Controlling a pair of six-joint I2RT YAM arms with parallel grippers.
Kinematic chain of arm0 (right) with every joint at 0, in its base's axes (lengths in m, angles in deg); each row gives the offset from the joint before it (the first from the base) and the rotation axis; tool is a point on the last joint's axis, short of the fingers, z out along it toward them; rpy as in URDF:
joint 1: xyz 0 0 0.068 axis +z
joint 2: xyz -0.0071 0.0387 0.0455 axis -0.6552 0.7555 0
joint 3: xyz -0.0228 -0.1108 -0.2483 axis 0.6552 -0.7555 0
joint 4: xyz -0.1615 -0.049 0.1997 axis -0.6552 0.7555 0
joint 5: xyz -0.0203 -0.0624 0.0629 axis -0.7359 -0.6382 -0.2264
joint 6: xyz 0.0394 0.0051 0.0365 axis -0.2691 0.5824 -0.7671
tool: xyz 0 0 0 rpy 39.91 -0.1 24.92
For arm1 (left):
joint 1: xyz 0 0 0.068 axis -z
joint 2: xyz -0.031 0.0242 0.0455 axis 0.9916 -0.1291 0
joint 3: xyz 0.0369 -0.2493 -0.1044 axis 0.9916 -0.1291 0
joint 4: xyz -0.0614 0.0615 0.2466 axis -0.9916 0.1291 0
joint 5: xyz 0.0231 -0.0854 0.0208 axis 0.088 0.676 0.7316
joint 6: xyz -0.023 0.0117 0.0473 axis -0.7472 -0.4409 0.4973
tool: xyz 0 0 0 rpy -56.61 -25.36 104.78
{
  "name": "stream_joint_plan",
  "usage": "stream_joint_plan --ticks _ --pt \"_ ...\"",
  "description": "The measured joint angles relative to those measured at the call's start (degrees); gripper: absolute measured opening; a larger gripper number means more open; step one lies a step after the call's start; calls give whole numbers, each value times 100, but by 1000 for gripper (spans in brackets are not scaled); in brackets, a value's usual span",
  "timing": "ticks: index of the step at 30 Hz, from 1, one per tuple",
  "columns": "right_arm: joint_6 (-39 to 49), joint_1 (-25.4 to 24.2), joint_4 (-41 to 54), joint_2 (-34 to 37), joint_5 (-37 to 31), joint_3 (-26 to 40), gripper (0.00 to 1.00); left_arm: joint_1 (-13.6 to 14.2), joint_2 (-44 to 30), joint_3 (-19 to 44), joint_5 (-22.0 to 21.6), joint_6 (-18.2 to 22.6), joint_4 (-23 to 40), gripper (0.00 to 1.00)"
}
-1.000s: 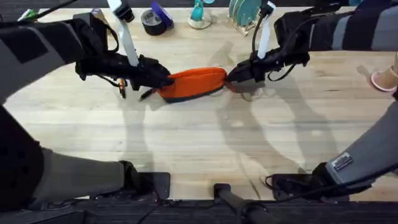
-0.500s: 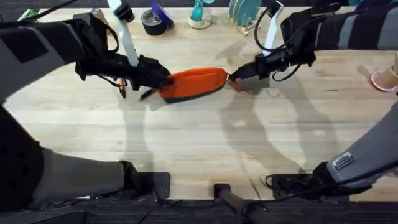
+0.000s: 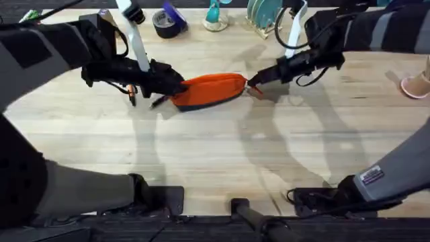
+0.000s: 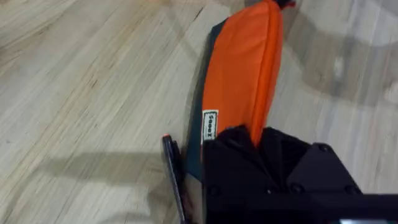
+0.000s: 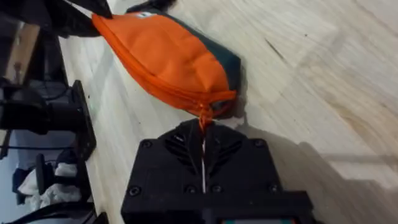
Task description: Unzip the bag, pick up the pens from the table one at a time and place them inside, then zip the bag closed.
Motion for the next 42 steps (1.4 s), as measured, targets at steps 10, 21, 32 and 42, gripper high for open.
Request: stream_joint_plan --ticks 10,21,32,42 --pt "-122 170 695 -121 -167 631 29 0 0 0 -7 1 -7 42" --pt "-150 772 1458 -120 -866 1633 29 -11 0 2 -13 1 -22 42" --pt "-274 1331 1482 -120 -955 1786 29 -22 0 2 -15 1 -22 42" --pt "-459 1885 1216 -120 -1011 1795 29 -22 0 2 -15 0 -4 42"
